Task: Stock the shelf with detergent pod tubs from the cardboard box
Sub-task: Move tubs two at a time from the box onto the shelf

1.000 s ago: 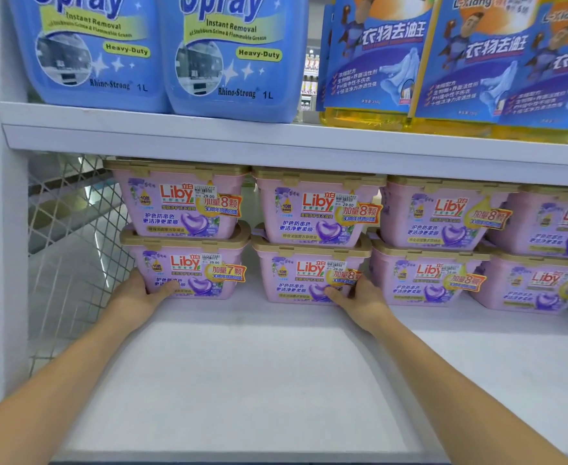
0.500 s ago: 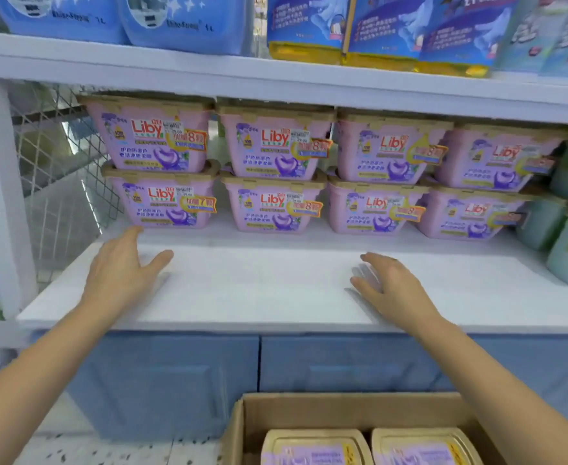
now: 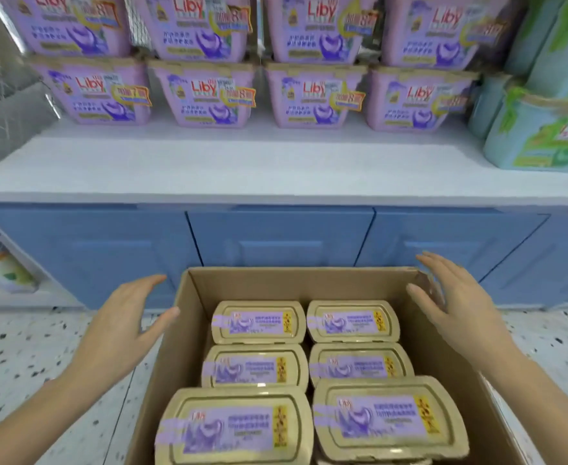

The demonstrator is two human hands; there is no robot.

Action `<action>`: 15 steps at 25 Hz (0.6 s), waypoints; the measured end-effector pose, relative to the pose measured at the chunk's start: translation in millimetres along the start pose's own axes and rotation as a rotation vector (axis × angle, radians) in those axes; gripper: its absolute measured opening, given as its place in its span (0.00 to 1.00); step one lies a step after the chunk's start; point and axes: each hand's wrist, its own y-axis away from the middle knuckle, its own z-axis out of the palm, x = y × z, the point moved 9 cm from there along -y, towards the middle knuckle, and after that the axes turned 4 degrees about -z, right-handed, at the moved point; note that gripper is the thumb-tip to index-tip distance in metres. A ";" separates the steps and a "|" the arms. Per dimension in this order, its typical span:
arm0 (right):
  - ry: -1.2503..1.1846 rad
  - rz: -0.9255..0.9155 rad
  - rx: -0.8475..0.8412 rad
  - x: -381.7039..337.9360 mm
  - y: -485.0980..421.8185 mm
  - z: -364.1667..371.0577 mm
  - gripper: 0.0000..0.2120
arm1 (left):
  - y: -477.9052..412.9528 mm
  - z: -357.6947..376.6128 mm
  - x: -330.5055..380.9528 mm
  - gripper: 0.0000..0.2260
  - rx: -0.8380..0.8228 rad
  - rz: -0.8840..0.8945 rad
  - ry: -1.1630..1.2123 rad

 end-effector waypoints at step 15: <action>-0.077 0.193 -0.293 60.4 92.8 75.6 0.25 | 115.5 66.9 -2.8 0.18 -0.199 -0.246 -0.194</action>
